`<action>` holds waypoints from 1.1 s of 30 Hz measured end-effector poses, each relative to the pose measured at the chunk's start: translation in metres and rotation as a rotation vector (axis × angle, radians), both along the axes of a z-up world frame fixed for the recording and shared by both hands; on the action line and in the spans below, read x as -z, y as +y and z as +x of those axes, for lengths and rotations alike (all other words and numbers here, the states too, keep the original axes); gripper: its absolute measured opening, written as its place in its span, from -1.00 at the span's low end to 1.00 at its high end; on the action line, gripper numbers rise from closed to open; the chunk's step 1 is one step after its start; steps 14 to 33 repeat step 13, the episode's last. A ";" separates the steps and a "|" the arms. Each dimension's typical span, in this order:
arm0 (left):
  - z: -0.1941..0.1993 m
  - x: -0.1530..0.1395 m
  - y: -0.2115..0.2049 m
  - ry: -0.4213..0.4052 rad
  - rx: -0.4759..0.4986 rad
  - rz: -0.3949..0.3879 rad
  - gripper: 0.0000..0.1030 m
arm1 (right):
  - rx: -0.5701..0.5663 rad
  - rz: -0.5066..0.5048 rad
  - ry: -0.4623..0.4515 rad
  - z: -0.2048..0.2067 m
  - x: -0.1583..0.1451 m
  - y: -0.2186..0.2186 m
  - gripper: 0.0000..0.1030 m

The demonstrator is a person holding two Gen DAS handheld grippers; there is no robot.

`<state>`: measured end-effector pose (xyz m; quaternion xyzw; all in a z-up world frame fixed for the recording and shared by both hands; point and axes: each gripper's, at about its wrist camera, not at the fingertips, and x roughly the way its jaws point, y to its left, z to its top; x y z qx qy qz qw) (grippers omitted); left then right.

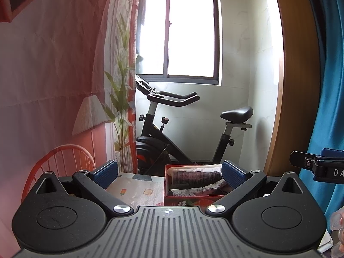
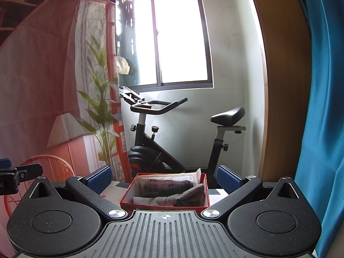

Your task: Organize soft objects

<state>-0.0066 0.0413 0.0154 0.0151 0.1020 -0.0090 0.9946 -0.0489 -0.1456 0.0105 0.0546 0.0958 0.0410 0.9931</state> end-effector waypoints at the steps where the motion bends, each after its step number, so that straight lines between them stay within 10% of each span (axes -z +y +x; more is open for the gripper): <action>1: 0.000 0.000 0.001 0.002 0.002 -0.001 1.00 | 0.000 0.000 0.000 0.000 0.000 0.000 0.99; 33: 0.002 0.001 0.008 0.005 0.017 -0.005 1.00 | 0.001 0.000 0.001 0.000 0.000 0.001 0.99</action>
